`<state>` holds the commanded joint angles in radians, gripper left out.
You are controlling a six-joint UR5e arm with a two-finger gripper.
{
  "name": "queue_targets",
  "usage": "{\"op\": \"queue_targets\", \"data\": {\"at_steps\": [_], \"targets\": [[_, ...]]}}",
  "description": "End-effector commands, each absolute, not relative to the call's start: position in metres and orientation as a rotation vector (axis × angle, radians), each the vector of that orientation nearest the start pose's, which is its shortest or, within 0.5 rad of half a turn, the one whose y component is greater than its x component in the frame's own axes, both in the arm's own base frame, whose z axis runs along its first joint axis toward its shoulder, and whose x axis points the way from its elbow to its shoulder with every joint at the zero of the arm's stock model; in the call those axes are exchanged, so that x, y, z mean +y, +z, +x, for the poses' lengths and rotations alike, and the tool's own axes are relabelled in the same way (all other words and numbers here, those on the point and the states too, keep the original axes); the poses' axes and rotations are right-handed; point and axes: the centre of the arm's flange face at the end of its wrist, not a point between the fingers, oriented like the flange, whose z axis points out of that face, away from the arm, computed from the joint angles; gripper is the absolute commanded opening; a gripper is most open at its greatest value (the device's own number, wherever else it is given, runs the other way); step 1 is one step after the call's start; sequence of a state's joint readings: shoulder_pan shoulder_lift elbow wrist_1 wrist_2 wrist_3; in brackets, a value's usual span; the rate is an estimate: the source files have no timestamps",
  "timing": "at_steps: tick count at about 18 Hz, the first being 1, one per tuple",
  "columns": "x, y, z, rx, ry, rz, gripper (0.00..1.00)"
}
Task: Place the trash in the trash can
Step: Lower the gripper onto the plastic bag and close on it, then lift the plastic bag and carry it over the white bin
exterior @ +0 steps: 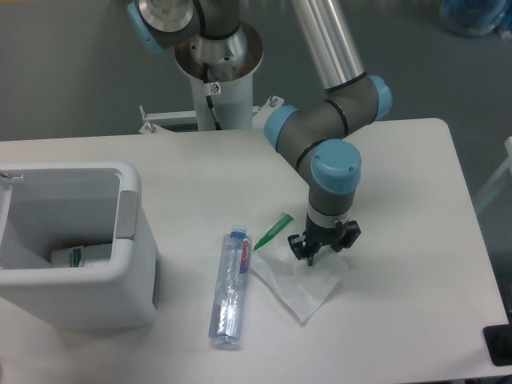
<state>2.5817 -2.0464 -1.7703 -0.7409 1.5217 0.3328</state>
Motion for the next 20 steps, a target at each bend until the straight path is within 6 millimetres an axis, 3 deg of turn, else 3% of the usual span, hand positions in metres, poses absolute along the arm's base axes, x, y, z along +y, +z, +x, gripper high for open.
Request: {"op": "queue_targets", "data": {"at_steps": [3,6,10,15,17,20], "targets": [[0.445,0.219,-0.447,-0.986,0.096,-2.81,0.1],[0.444,0.232,-0.45,-0.984,0.11,-2.787,0.1],[0.443,0.268,-0.461,-0.961,0.166,-2.74,0.09],[0.445,0.331,-0.466,-0.924,0.249,-2.645,0.05],[0.438,0.375,-0.471,-0.895,0.224,-2.542,0.05],[0.435,0.424,-0.465,-0.842,0.176,-2.426,0.05]]}}
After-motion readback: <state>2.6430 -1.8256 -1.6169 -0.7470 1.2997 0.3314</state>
